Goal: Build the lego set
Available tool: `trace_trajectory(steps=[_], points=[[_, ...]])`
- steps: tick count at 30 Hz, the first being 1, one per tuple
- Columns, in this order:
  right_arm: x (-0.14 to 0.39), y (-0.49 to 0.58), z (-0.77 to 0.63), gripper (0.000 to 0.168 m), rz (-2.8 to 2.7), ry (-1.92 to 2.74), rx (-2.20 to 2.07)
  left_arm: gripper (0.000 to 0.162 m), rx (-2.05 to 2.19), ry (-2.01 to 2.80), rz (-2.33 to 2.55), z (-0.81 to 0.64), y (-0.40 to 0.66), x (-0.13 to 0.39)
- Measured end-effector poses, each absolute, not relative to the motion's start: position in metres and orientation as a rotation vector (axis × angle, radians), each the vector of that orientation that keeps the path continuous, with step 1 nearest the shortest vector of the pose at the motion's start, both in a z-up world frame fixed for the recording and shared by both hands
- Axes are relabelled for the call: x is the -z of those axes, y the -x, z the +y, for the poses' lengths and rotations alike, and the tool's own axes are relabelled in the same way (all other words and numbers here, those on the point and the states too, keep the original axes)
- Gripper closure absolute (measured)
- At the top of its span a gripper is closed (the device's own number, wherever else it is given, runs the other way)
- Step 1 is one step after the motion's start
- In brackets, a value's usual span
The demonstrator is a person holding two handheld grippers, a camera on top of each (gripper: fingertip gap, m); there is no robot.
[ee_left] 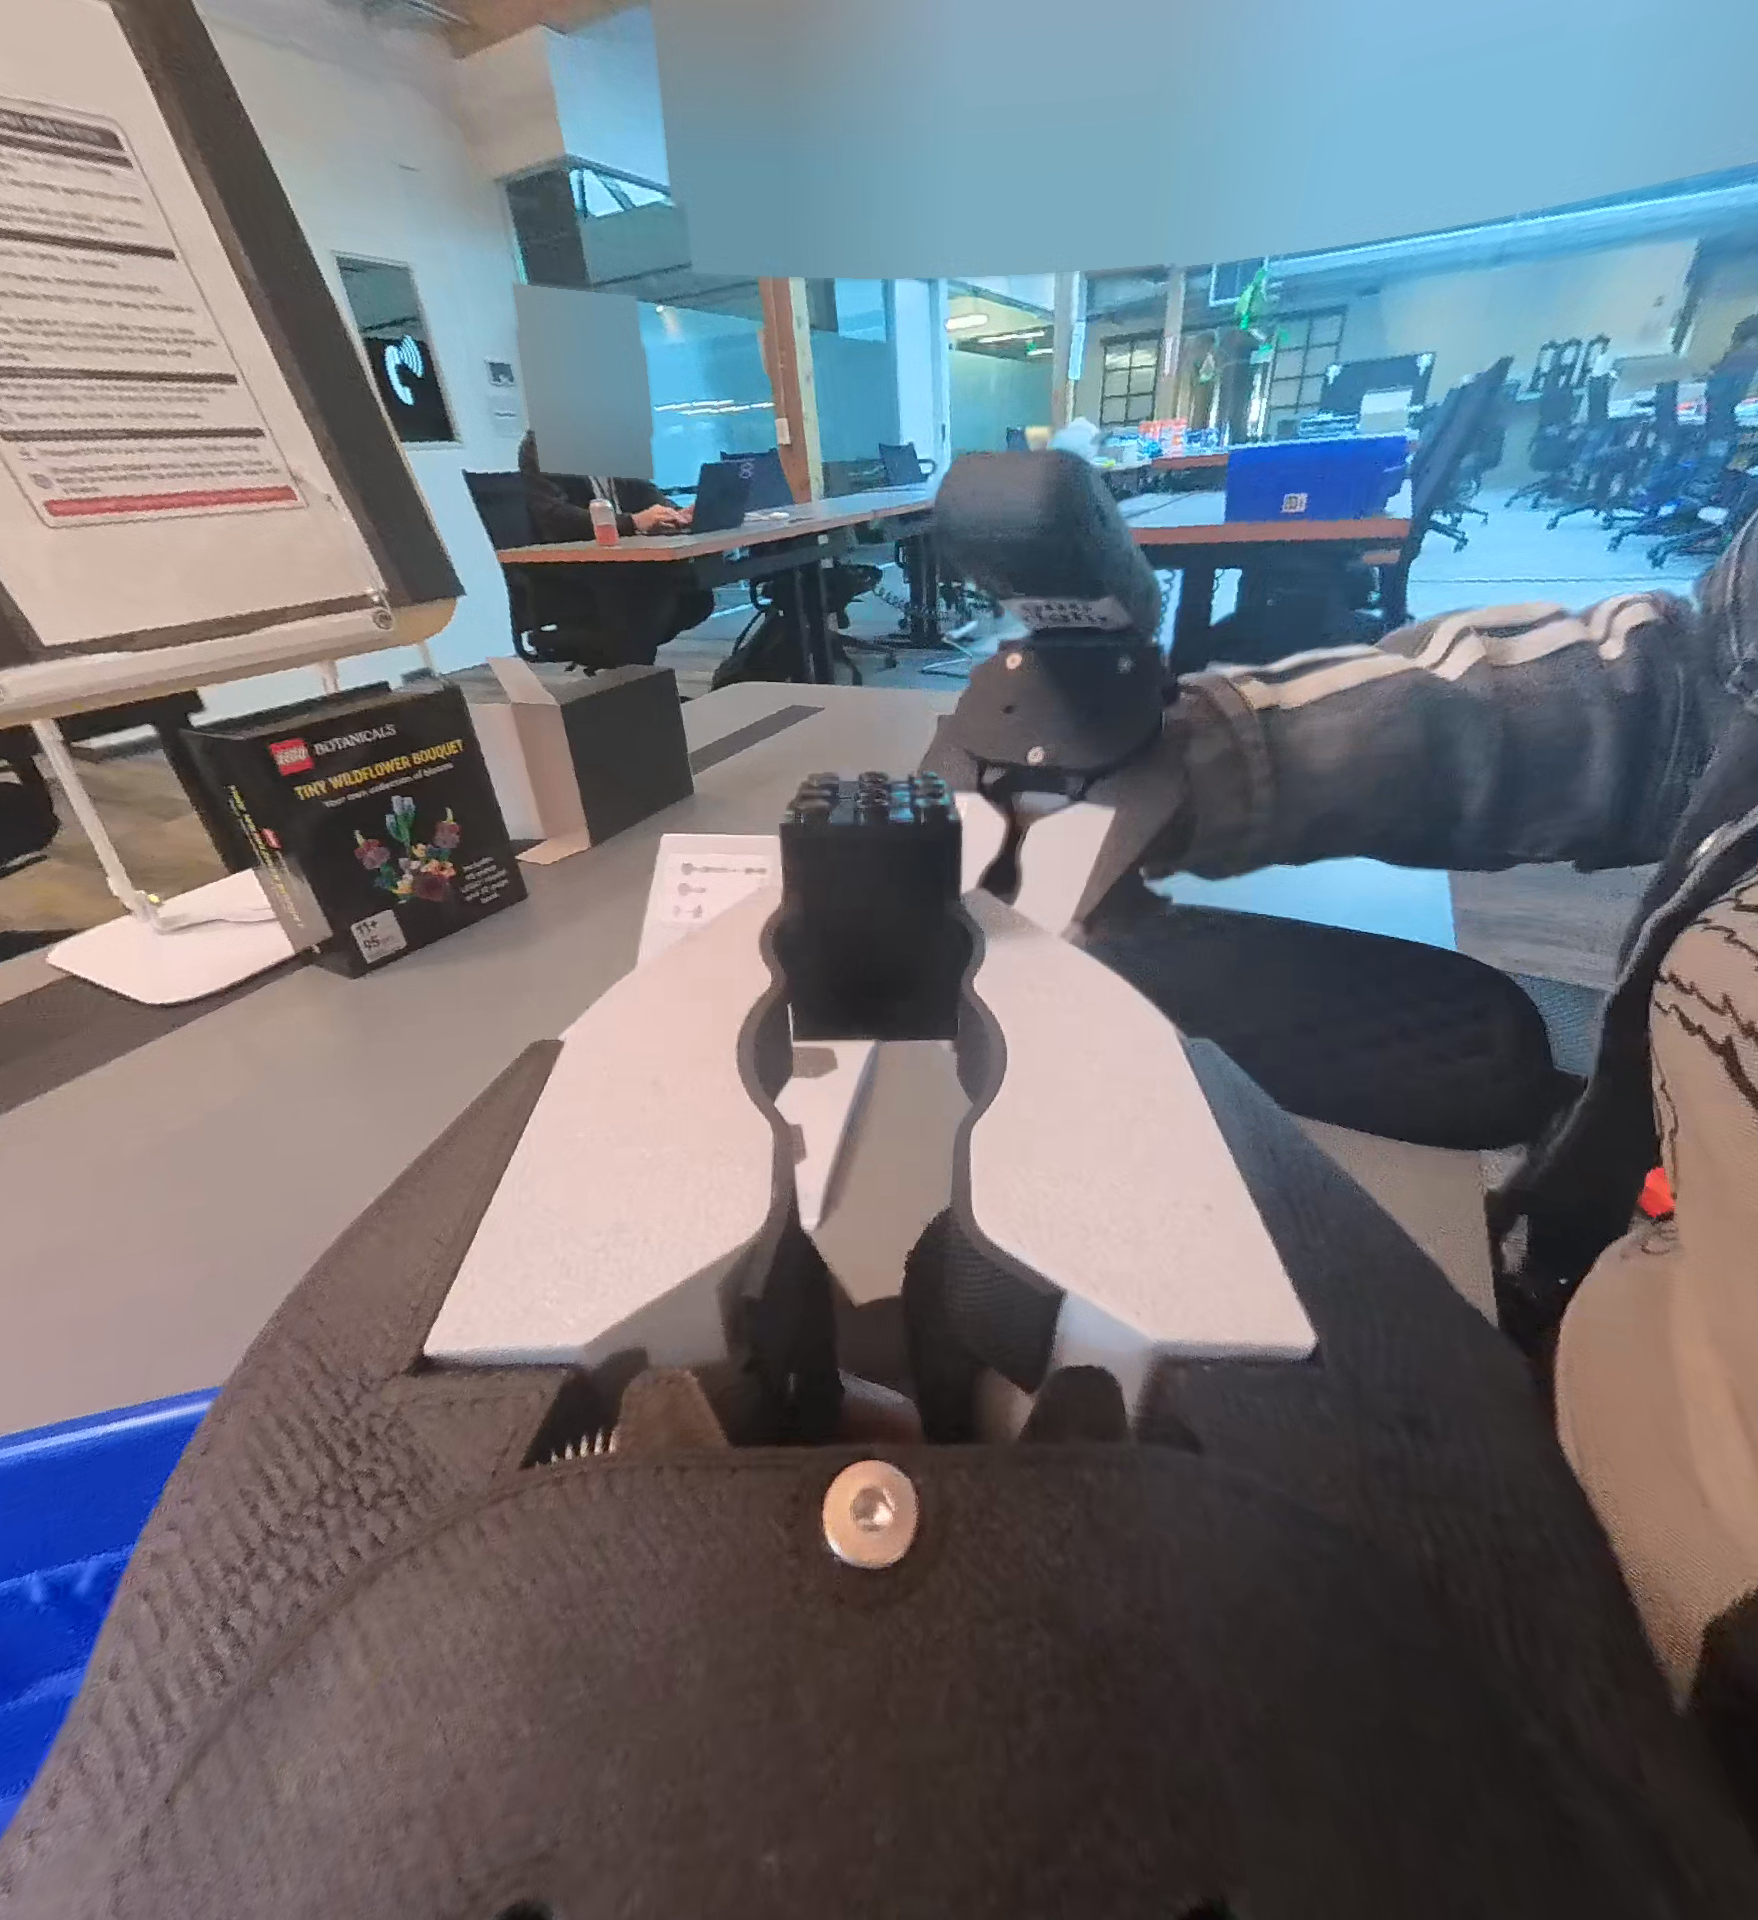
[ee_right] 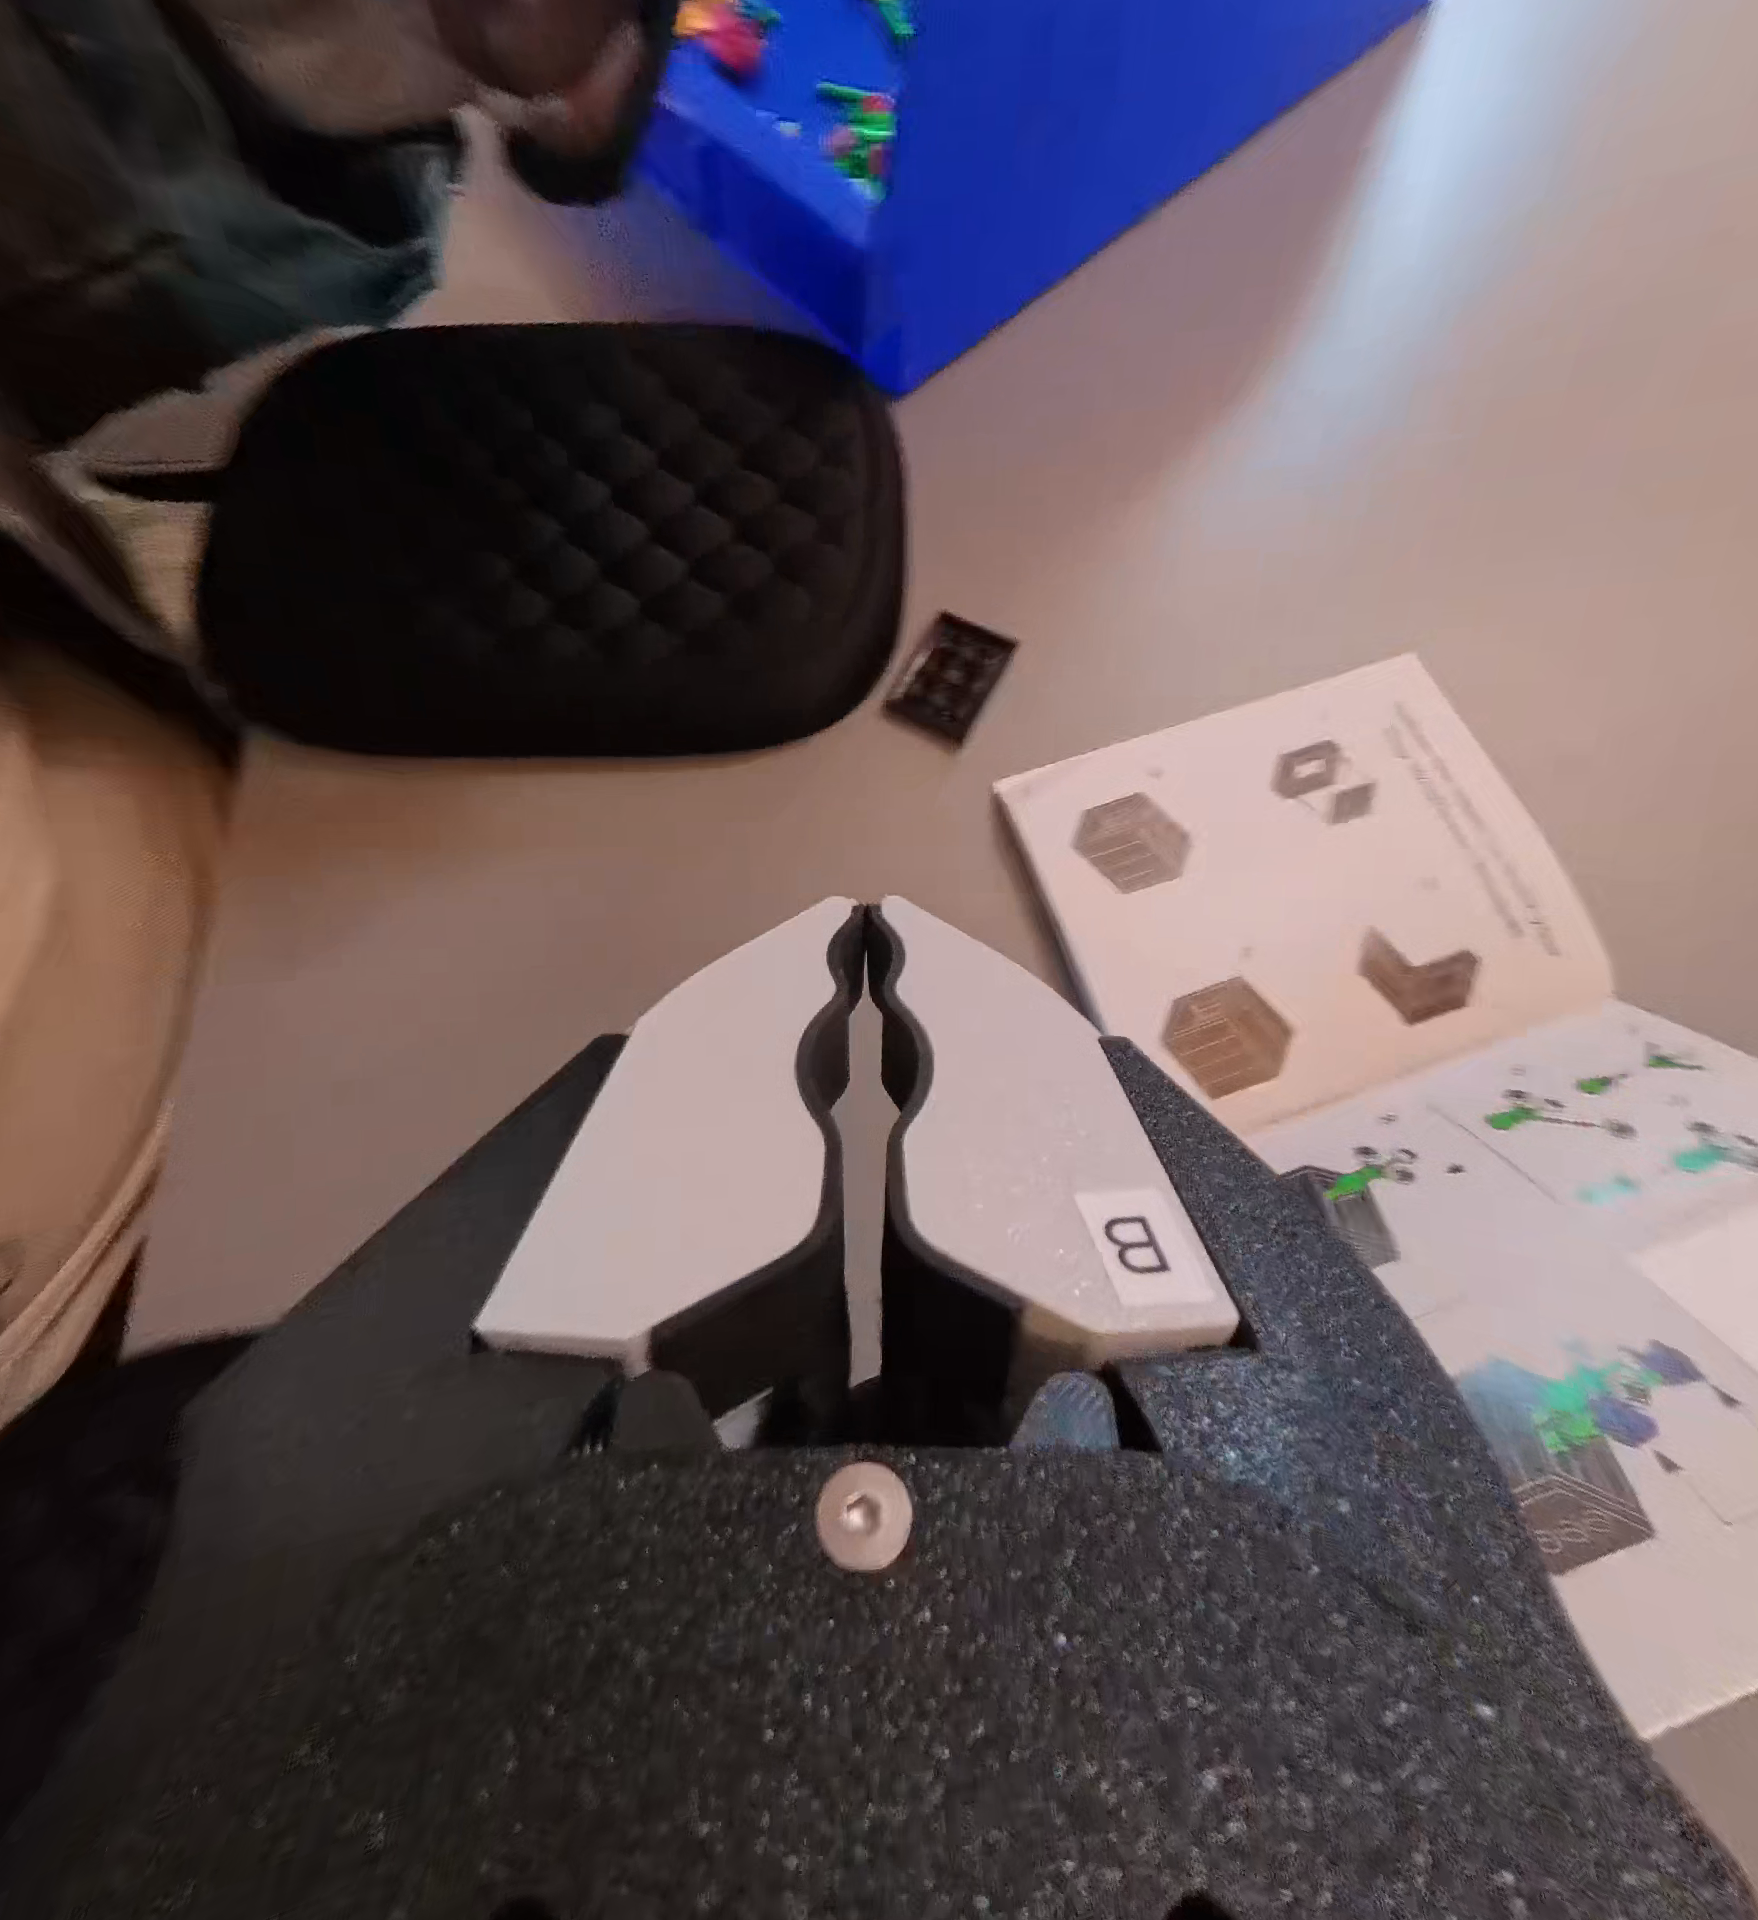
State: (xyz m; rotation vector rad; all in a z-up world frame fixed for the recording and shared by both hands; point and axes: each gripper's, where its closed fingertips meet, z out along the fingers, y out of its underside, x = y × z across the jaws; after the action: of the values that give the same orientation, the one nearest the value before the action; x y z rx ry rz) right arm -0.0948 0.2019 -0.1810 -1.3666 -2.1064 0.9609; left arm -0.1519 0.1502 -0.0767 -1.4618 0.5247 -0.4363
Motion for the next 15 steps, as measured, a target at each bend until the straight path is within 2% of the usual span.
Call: trace_trajectory(steps=[1, 2, 3, 5, 13, 15], points=[[0.181, 0.104, 0.201, 0.158, -2.065, 1.401, -0.948, 0.134, 0.443, 1.454, 0.519, 0.15, 0.153, 0.074], [0.182, 0.114, 0.195, 0.139, -2.043, 1.447, -0.979, 0.134, 0.447, 1.445, 0.511, 0.15, 0.154, 0.071], [0.185, 0.125, 0.191, 0.13, -2.028, 1.498, -0.992, 0.134, 0.449, 1.436, 0.504, 0.149, 0.154, 0.068], [0.197, 0.146, 0.191, 0.125, -1.987, 1.578, -0.944, 0.134, 0.446, 1.432, 0.499, 0.148, 0.155, 0.066], [0.229, 0.168, 0.195, 0.133, -1.968, 1.65, -0.716, 0.134, 0.466, 1.436, 0.463, 0.144, 0.162, 0.072], [0.229, 0.171, 0.193, 0.145, -1.973, 1.613, -0.721, 0.134, 0.489, 1.427, 0.446, 0.144, 0.163, 0.073]])
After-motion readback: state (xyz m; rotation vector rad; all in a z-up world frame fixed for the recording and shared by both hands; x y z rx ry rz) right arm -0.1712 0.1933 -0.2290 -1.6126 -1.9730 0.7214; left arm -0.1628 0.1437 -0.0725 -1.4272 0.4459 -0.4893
